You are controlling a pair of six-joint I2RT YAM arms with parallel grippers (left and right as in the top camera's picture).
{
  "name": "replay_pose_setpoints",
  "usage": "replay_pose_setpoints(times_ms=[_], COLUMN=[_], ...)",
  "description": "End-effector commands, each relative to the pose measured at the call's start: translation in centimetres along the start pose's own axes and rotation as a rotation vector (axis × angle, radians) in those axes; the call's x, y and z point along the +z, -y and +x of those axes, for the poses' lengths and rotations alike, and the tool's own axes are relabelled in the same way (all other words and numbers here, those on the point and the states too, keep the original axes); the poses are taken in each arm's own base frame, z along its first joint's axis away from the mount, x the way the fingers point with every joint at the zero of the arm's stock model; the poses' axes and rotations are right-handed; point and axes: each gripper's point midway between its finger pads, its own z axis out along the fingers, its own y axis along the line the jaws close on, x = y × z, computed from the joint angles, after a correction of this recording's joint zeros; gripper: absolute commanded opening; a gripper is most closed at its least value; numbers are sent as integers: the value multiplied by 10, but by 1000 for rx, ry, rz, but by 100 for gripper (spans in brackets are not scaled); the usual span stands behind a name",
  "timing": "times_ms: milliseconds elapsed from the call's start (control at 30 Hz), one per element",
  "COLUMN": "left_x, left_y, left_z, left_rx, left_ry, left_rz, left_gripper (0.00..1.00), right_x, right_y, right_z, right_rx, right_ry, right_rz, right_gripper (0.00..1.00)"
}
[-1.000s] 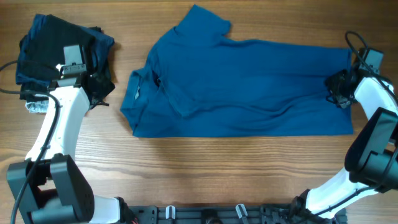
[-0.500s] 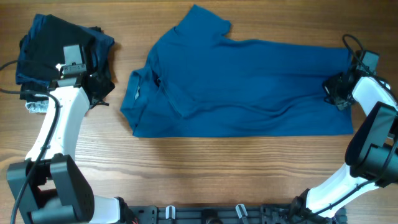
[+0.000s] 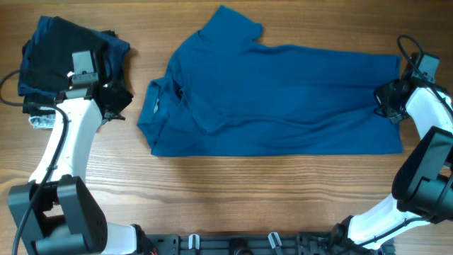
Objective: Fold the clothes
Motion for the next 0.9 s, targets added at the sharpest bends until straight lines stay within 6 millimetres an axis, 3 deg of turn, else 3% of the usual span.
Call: replay_pose_setpoints(times_ms=[0, 67, 167, 333, 533, 700, 867], left_x=[0, 0, 6, 37, 24, 23, 48], left_y=[35, 49, 54, 44, 73, 82, 85], left_z=[22, 28, 37, 70, 118, 130, 129], left_rx=[215, 293, 340, 372, 650, 733, 771], left_ry=[-44, -14, -7, -166, -370, -400, -382], left_rz=[92, 80, 37, 2, 308, 394, 393], left_gripper=[32, 32, 31, 30, 43, 41, 40], right_x=[-12, -12, -12, -13, -12, -13, -13], right_y=[-2, -2, -2, 3, 3, 3, 2], right_z=[-20, -22, -25, -28, -28, -28, -28], right_rx=[32, 38, 39, 32, 31, 8, 7], right_ry=[77, 87, 98, 121, 119, 121, 121], right_rz=[1, 2, 3, 30, 32, 31, 31], right_gripper=[4, 4, 4, 4, 5, 5, 6])
